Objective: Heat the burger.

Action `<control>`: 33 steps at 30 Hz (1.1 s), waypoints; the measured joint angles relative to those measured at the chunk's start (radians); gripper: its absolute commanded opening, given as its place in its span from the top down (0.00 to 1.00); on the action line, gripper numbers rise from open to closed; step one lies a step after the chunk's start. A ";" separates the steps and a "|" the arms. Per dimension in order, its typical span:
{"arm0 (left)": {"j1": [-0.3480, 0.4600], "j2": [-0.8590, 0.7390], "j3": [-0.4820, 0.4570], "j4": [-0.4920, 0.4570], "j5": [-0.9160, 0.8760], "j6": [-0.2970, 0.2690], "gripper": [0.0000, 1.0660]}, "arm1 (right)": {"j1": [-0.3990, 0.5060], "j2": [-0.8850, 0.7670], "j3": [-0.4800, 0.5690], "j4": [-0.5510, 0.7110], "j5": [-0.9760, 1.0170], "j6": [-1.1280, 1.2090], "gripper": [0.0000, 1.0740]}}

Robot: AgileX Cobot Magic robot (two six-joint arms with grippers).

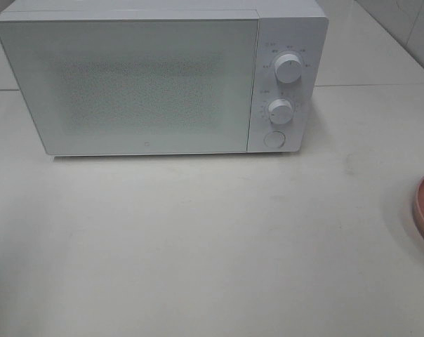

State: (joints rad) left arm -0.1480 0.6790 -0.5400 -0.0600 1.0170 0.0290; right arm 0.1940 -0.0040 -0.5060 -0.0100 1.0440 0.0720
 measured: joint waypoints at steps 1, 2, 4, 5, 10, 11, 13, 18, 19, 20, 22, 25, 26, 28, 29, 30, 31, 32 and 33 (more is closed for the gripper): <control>0.000 0.000 0.000 0.000 0.000 0.000 0.10 | 0.000 0.000 0.000 0.000 0.000 0.000 0.29; 0.000 -0.030 0.014 0.001 0.008 0.000 0.10 | 0.000 0.000 0.000 0.000 0.000 0.000 0.29; 0.000 -0.084 0.032 0.001 0.025 0.000 0.10 | 0.000 0.000 0.000 0.000 0.000 0.000 0.29; 0.000 -0.131 0.034 0.001 0.025 0.000 0.10 | 0.000 0.000 0.000 0.000 0.000 0.000 0.29; 0.000 -0.216 0.037 0.008 0.025 0.000 0.10 | 0.000 0.000 0.000 0.000 0.000 0.000 0.29; 0.000 -0.252 0.037 0.008 0.025 0.000 0.10 | 0.000 0.000 0.000 0.000 0.000 0.000 0.29; 0.000 -0.268 0.037 0.008 0.025 0.000 0.10 | 0.000 0.000 0.000 0.000 0.000 0.000 0.29; 0.000 -0.354 0.039 -0.004 0.025 0.000 0.10 | 0.000 0.000 0.000 0.000 0.000 0.000 0.29; 0.000 -0.372 0.039 -0.015 0.025 0.000 0.10 | 0.000 0.000 0.000 0.000 0.000 0.000 0.29; 0.000 -0.372 0.039 -0.015 0.025 0.000 0.10 | 0.000 0.000 0.000 0.000 0.000 0.000 0.29; 0.000 -0.427 0.039 -0.036 0.025 0.000 0.10 | 0.000 0.000 0.000 0.000 0.000 0.000 0.29; 0.020 -0.488 0.039 -0.038 0.025 0.000 0.10 | 0.000 0.000 0.000 0.000 0.000 0.000 0.29; 0.020 -0.488 0.039 -0.038 0.025 0.000 0.10 | 0.000 0.000 0.000 0.000 0.000 0.000 0.29; 0.056 -0.532 0.039 -0.039 0.025 0.000 0.10 | 0.000 0.000 0.000 0.000 0.000 0.000 0.29; 0.102 -0.569 0.039 -0.039 0.025 0.000 0.10 | 0.000 0.000 0.000 0.000 0.000 0.000 0.29; 0.126 -0.589 0.039 -0.039 0.025 0.000 0.10 | 0.000 0.000 0.000 0.000 0.000 0.000 0.29; 0.126 -0.589 0.039 -0.039 0.025 0.000 0.10 | 0.000 0.000 0.000 0.000 0.000 0.000 0.29; 0.161 -0.625 0.039 -0.039 0.025 0.000 0.10 | 0.000 0.000 0.000 0.000 0.000 0.000 0.29; 0.174 -0.646 0.039 -0.039 0.025 0.000 0.10 | 0.000 0.000 0.000 0.000 0.000 0.000 0.29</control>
State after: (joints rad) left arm 0.0260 0.0330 -0.5010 -0.0990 1.0420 0.0290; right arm 0.1940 -0.0040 -0.5060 -0.0100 1.0440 0.0720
